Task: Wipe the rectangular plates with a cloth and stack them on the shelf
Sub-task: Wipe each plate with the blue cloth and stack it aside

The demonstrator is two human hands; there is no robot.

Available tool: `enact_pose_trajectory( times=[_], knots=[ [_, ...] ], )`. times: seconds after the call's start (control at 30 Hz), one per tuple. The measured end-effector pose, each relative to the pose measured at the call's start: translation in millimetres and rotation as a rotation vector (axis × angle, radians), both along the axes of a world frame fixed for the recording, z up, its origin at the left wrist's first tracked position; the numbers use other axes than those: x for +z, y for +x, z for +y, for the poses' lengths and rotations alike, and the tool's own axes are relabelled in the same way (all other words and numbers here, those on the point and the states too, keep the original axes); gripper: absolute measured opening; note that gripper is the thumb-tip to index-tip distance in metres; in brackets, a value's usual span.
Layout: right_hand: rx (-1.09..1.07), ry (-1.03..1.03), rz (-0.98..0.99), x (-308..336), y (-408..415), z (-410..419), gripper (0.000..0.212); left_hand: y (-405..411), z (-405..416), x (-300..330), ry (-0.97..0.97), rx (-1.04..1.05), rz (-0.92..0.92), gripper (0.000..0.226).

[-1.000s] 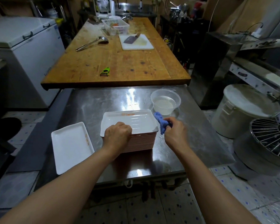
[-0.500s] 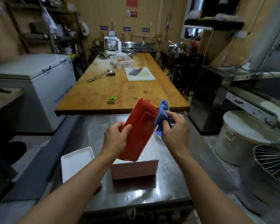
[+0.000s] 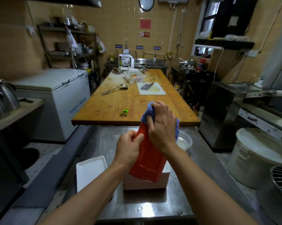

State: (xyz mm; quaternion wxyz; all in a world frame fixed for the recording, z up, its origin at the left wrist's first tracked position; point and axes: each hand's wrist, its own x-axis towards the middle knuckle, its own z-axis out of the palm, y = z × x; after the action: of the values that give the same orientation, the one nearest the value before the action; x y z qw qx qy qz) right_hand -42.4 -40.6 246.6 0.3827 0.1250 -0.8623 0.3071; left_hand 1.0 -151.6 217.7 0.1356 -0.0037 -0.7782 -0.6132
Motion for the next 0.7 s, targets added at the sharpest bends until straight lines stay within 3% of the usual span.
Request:
enact_pose_trajectory(
  times=[0.17,0.3,0.43,0.7],
  knots=[
    [0.044,0.126,-0.017,-8,-2,10,0.051,3,-8,-1,0.087,0.014,-0.016,0.022],
    [0.061,-0.060,-0.158,-24,-7,32,0.057,8,-10,0,0.211,0.009,-0.050,0.021],
    [0.163,-0.300,-0.297,-19,-5,41,0.045,13,-4,1,0.354,0.008,-0.090,0.022],
    [0.040,-0.217,-0.396,-18,14,36,0.055,-1,14,16,0.691,0.064,-0.153,0.022]
  ],
)
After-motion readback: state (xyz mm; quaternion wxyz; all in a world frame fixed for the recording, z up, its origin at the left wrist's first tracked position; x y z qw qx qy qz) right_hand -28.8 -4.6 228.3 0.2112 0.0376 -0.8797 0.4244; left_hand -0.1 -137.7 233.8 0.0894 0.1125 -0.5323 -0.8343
